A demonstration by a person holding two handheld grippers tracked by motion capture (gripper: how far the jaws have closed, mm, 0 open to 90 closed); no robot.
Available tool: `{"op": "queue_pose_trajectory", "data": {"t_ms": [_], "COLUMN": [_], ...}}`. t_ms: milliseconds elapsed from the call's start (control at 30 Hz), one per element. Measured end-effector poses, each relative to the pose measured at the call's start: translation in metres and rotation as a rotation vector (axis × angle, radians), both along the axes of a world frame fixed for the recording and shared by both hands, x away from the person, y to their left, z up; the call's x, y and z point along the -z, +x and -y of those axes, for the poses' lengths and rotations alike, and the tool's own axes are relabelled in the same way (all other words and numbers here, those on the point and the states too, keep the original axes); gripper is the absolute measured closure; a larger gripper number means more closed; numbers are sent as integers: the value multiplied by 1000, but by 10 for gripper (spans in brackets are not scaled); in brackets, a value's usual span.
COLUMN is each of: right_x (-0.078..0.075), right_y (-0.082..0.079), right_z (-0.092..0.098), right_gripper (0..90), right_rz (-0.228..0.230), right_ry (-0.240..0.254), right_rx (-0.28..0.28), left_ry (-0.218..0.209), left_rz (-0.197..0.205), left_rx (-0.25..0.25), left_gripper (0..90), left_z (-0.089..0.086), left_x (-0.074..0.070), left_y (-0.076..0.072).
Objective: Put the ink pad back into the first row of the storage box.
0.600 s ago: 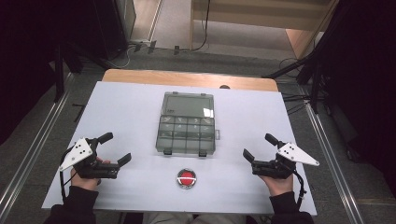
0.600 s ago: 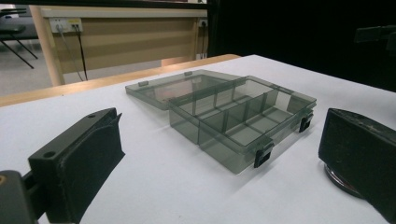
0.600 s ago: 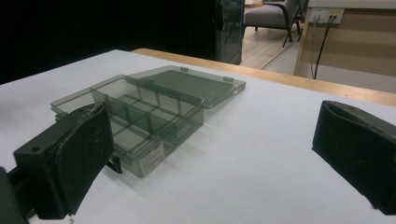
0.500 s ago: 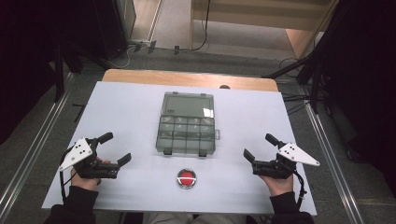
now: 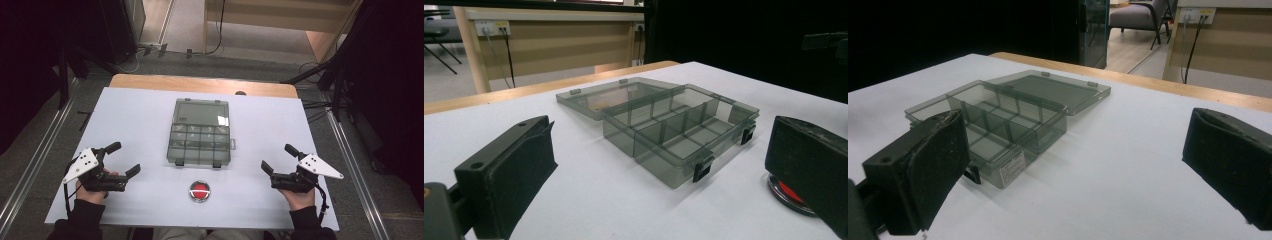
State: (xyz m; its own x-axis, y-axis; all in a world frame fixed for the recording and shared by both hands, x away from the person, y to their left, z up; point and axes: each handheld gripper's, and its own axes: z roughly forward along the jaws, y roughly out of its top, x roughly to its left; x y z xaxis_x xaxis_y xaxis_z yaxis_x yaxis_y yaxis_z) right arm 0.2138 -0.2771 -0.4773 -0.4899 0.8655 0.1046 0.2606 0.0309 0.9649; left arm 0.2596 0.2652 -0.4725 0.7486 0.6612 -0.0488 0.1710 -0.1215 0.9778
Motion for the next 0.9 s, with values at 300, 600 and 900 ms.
{"op": "queue_pose_trajectory", "data": {"t_ms": [300, 600, 900], "right_x": [2, 4, 6], "right_y": [1, 1, 1], "right_z": [-6, -12, -19], "right_gripper": [0, 0, 0], "right_rz": [-10, -23, -38], "right_ry": [-25, -43, -62], "right_rx": [-20, -48, -83], "left_ry": [1, 2, 1], "left_rz": [-2, -4, -7], "left_rx": [3, 6, 8], "left_gripper": [0, 0, 0], "left_z": [0, 1, 1], "left_x": [0, 0, 0], "left_y": [0, 0, 0]}}
